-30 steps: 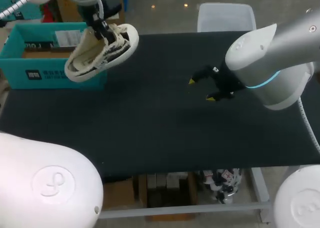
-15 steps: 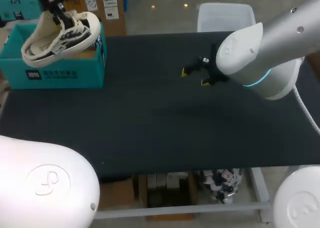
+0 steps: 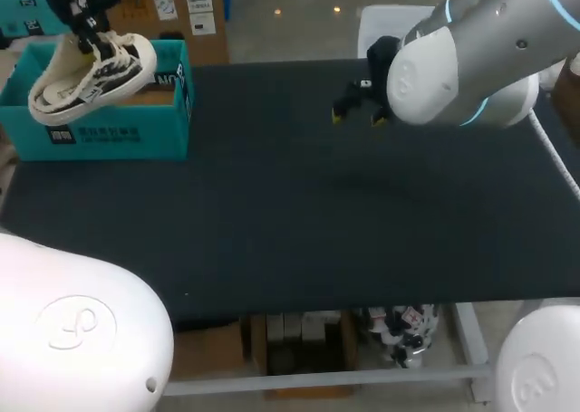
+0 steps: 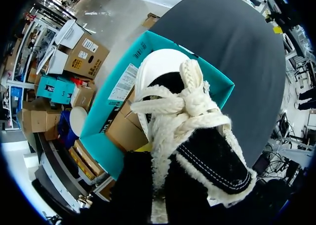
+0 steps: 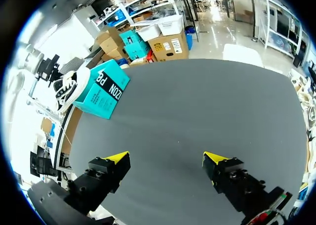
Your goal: Open the shoe tongue, take the insole out of the shoe, put the insole back into the shoe, and pack the shoe into the shoebox
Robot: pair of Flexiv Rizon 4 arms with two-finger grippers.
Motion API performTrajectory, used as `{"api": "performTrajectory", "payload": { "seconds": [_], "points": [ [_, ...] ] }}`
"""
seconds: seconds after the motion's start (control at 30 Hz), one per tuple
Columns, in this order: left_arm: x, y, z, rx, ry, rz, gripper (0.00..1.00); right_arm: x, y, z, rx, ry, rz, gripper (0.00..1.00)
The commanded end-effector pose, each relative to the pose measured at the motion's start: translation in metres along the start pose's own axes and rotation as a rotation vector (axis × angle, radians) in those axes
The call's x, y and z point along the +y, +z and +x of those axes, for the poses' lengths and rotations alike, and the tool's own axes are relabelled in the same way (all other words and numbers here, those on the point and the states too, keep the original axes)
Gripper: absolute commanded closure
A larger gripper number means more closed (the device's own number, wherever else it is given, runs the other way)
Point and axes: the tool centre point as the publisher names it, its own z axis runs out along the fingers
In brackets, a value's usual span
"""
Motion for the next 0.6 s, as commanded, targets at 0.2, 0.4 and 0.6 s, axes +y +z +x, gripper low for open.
{"api": "performTrajectory", "payload": {
  "seconds": [0.2, 0.4, 0.6],
  "points": [
    [-0.008, 0.022, -0.026, 0.068, 0.042, -0.020, 1.00, 0.020, -0.005, 0.001, -0.087, -0.142, 0.147, 0.00],
    [-0.009, 0.027, -0.030, 0.026, 0.047, -0.004, 1.00, 0.024, -0.009, -0.001, -0.117, -0.153, 0.202, 0.00],
    [-0.009, 0.027, -0.030, 0.026, 0.047, -0.004, 1.00, 0.025, -0.010, -0.001, -0.140, -0.133, 0.212, 0.00]
  ]
}}
